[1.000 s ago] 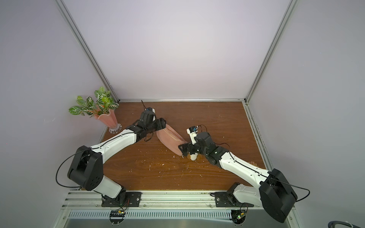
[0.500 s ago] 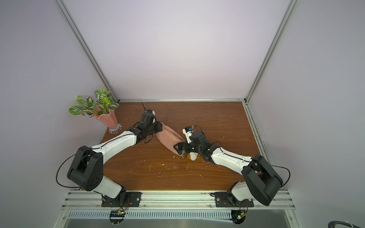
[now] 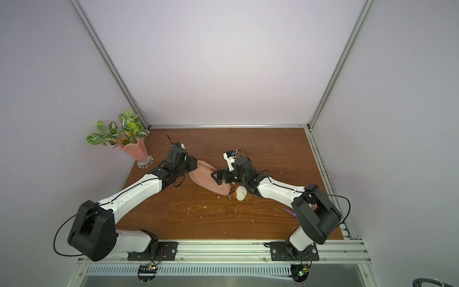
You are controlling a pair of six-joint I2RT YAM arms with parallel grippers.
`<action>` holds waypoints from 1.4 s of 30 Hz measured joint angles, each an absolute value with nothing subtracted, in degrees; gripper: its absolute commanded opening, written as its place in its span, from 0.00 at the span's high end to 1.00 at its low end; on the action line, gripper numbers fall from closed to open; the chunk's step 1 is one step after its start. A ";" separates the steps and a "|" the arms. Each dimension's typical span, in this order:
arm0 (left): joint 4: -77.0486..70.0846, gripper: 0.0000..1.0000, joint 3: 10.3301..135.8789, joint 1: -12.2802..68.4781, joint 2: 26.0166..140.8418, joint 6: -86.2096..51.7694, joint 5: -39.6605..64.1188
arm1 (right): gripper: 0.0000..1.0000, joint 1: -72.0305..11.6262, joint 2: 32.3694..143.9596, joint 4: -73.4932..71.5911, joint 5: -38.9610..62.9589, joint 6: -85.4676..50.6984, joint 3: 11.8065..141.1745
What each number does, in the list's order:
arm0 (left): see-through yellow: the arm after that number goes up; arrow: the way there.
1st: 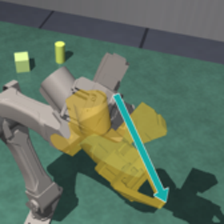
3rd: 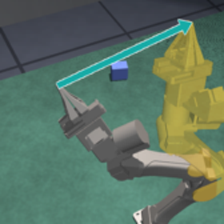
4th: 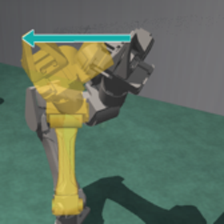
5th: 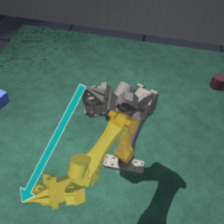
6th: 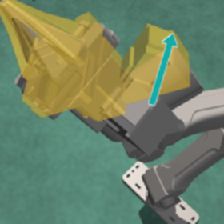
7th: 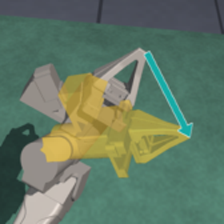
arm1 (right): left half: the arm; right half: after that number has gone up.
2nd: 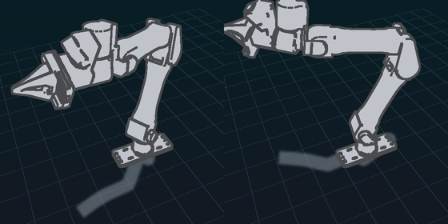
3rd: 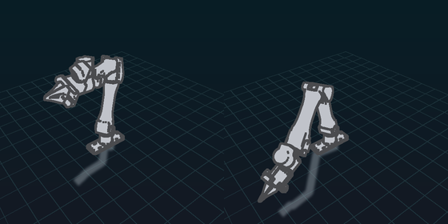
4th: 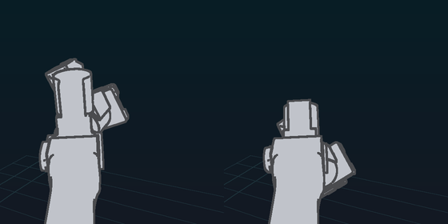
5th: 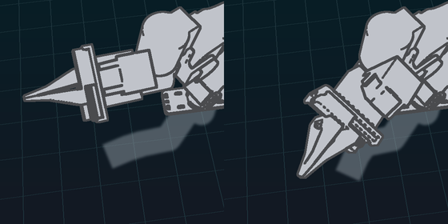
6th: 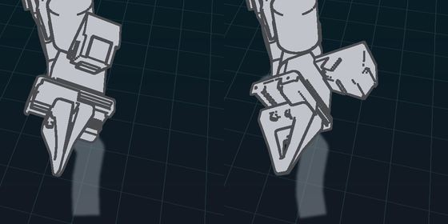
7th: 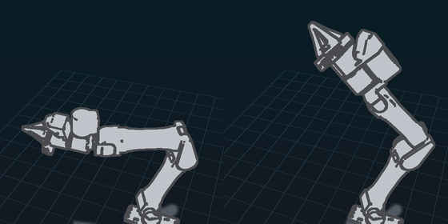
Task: Remove the decoration from the bag
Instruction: Adjust the bag at the center of the board, then adjust the decoration item in the bag.
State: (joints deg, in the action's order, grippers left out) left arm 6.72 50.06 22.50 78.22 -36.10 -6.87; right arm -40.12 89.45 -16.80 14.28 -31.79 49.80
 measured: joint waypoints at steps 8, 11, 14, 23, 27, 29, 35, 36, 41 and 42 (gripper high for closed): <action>8.60 0.00 50.30 22.15 76.34 -35.53 -8.27 | 0.00 -39.70 85.03 -15.35 3.79 -31.75 49.80; 9.02 0.00 50.96 22.15 72.75 -35.00 -7.62 | 0.01 -39.00 82.70 -14.90 -1.54 -33.21 49.80; 8.34 0.00 51.81 22.09 67.94 -35.07 -5.37 | 0.00 -36.62 80.68 -14.20 -3.55 -35.03 49.78; 2.22 0.00 50.78 19.62 63.16 -42.02 8.05 | 0.00 -25.85 75.02 -20.43 4.54 -37.74 41.39; 2.04 0.00 49.50 22.85 63.18 -44.80 9.67 | 0.00 -26.04 74.43 -19.09 4.23 -37.30 40.45; 1.89 0.00 48.84 25.96 63.11 -46.33 9.61 | 0.00 -26.13 73.76 -18.74 4.05 -36.95 39.79; -0.69 0.00 44.10 36.64 61.43 -52.75 5.50 | 0.00 -26.15 72.34 -18.61 4.25 -36.25 35.79; -1.61 0.00 42.83 39.13 61.17 -54.54 4.19 | 0.00 -26.15 72.23 -18.46 4.27 -36.16 34.98; -4.97 0.04 40.07 48.53 62.52 -61.06 -1.39 | 0.01 -26.15 71.83 -16.78 4.43 -35.53 33.98; -5.76 0.04 40.05 50.02 63.33 -62.17 -2.63 | 0.00 -26.15 71.81 -16.64 4.58 -35.35 33.98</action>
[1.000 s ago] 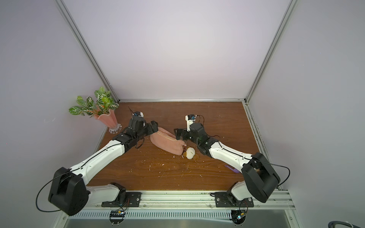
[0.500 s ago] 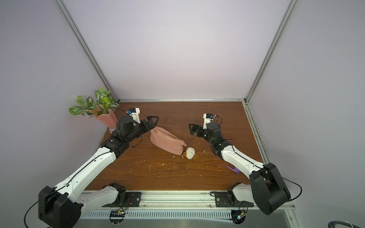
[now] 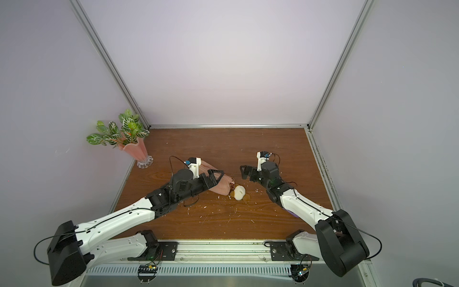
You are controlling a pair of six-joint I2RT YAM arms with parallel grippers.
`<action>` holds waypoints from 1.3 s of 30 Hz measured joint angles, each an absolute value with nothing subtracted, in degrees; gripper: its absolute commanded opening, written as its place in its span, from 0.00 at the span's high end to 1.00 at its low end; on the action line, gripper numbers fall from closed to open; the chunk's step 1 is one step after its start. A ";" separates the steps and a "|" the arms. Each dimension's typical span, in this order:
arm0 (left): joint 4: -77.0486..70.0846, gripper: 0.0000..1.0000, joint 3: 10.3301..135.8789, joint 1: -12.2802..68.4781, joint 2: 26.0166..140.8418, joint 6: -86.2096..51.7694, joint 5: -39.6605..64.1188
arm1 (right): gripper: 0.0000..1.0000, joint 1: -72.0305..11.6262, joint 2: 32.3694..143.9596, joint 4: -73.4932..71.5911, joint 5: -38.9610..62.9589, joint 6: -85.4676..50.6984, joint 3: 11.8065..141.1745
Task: Remove the decoration from the bag
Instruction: Adjust the decoration item in the bag.
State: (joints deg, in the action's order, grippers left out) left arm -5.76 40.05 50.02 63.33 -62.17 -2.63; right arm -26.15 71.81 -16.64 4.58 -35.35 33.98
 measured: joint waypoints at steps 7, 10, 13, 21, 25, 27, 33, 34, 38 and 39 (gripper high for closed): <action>-11.70 0.11 40.05 55.59 71.24 -68.60 -7.31 | 0.00 -26.24 72.18 -17.17 6.37 -34.24 32.42; -13.65 0.16 40.05 56.38 74.11 -70.30 -8.05 | 0.01 -26.24 73.80 -18.09 7.53 -33.95 31.68; -15.27 0.19 40.05 57.08 75.92 -71.26 -8.73 | 0.01 -26.24 76.16 -19.11 8.88 -33.89 31.53; -18.13 0.21 40.07 58.63 77.52 -72.40 -10.55 | 0.01 -27.05 78.43 -21.17 11.14 -33.87 31.51; -19.81 0.24 40.05 58.67 78.02 -72.40 -11.97 | 0.01 -27.79 79.29 -21.85 11.73 -33.87 31.51; -20.27 0.25 40.05 58.67 78.70 -72.23 -12.93 | 0.01 -28.14 80.01 -22.26 11.97 -33.87 31.51; -20.97 0.31 40.07 58.67 80.77 -71.44 -15.59 | 0.02 -29.28 81.38 -23.20 13.06 -33.89 31.51; -20.99 0.32 40.07 58.67 80.93 -71.29 -16.03 | 0.02 -29.41 81.38 -23.42 13.10 -33.89 31.51; -21.04 0.39 40.07 58.67 81.12 -70.32 -18.17 | 0.03 -29.89 81.38 -24.45 13.30 -33.95 31.48; -21.04 0.41 40.07 58.67 81.17 -70.22 -18.63 | 0.03 -29.98 81.38 -24.71 13.45 -34.04 31.46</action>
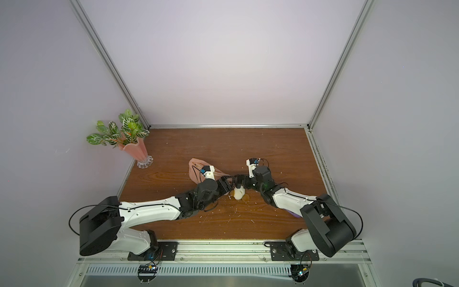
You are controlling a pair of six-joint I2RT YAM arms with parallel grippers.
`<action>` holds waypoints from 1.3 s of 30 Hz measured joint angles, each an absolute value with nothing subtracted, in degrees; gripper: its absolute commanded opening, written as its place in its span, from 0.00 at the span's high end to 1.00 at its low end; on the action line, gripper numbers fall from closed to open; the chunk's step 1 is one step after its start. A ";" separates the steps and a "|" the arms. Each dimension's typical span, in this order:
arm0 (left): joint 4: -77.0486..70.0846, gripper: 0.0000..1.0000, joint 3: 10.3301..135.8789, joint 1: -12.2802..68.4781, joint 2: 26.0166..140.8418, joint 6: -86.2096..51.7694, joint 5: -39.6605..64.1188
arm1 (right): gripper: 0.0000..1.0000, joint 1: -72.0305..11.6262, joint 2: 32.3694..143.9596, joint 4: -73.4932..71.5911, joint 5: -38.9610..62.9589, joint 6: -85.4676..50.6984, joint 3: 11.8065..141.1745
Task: Remove the decoration from the bag
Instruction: Adjust the decoration item in the bag.
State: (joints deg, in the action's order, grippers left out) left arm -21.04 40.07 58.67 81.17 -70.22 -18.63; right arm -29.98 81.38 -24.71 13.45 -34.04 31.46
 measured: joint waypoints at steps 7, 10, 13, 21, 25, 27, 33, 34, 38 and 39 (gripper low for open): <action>-21.34 0.52 40.07 58.67 82.21 -69.04 -20.47 | 0.03 -30.59 81.34 -26.13 14.59 -34.61 30.46; -21.82 0.60 40.07 58.67 82.83 -68.75 -20.86 | 0.03 -30.76 81.23 -26.30 14.74 -34.85 30.04; -22.22 0.67 40.07 58.67 83.33 -68.58 -21.10 | 0.03 -30.76 80.68 -26.39 14.74 -35.00 29.69; -22.85 0.83 40.05 58.67 83.48 -68.01 -21.19 | 0.03 -30.83 79.07 -26.48 14.96 -35.03 29.50; -23.16 0.91 40.07 58.67 83.53 -67.88 -21.06 | 0.03 -31.03 78.15 -26.70 15.77 -35.11 29.50; -23.33 0.96 40.05 58.67 83.53 -67.90 -21.06 | 0.03 -31.11 77.91 -26.70 16.01 -35.24 29.47; -23.33 1.00 40.05 58.67 83.53 -67.96 -20.93 | 0.03 -31.09 76.58 -26.33 15.92 -35.38 28.99; -23.40 1.00 40.05 58.67 83.50 -67.96 -20.82 | 0.03 -31.00 75.94 -26.00 15.75 -35.40 28.88; -23.59 1.00 39.66 58.65 83.20 -67.90 -20.47 | 0.03 -29.45 72.90 -25.61 15.55 -35.77 28.34; -23.64 1.00 39.51 58.65 83.07 -67.85 -20.32 | 0.03 -28.80 71.96 -25.58 15.55 -35.97 28.21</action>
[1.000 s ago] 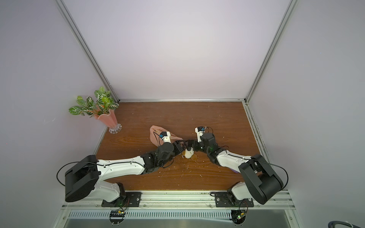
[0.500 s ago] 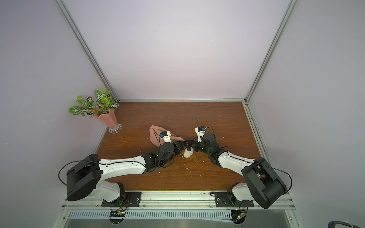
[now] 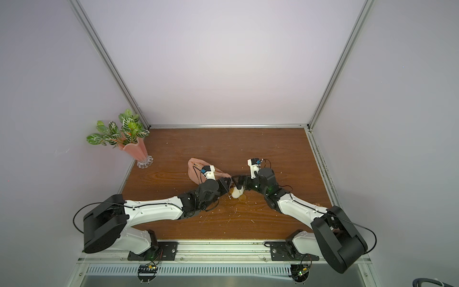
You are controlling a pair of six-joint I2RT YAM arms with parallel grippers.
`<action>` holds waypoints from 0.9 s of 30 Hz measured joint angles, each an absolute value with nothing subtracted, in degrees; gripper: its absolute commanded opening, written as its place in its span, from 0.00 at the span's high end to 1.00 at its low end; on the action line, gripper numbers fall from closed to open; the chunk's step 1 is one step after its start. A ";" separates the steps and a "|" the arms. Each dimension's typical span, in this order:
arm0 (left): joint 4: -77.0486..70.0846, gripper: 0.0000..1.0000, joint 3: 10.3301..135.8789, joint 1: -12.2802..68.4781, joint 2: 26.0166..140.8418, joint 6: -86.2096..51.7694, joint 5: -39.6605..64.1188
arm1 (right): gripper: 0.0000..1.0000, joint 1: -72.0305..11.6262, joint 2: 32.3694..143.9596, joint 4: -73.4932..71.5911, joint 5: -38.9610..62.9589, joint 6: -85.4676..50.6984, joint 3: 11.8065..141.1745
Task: Remove the decoration from the bag
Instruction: Adjust the decoration item in the bag.
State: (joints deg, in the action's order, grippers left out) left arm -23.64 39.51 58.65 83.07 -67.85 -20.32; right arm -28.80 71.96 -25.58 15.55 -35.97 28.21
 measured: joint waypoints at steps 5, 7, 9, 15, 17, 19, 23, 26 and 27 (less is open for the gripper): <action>-25.74 1.00 37.28 58.48 81.36 -66.87 -19.33 | 0.03 -25.82 68.29 -25.56 16.29 -36.77 28.14; -27.88 1.00 35.48 58.15 80.31 -66.43 -18.35 | 0.03 -25.04 67.83 -25.58 17.78 -37.23 28.14; -30.39 1.00 33.45 57.54 79.31 -66.17 -17.10 | 0.03 -24.64 67.92 -25.74 19.81 -38.06 28.14; -36.42 1.00 29.91 55.24 78.13 -66.83 -13.02 | 0.02 -24.29 69.36 -29.43 26.41 -41.23 28.12; -37.41 1.00 29.82 54.78 78.13 -67.35 -11.88 | 0.01 -24.29 69.78 -30.96 27.75 -42.09 27.92; -38.33 1.00 29.82 54.52 78.02 -68.12 -11.11 | 0.01 -24.29 69.80 -31.94 28.58 -42.68 27.59; -39.75 0.98 29.43 54.26 77.54 -70.59 -9.98 | 0.01 -24.29 69.58 -32.93 29.28 -43.13 27.22; -40.38 1.00 29.19 54.04 77.38 -72.66 -9.34 | 0.01 -24.29 69.34 -32.91 29.39 -43.11 27.20; -40.40 1.00 29.19 54.02 77.38 -73.47 -9.17 | 0.01 -24.29 69.21 -32.93 29.41 -43.11 27.20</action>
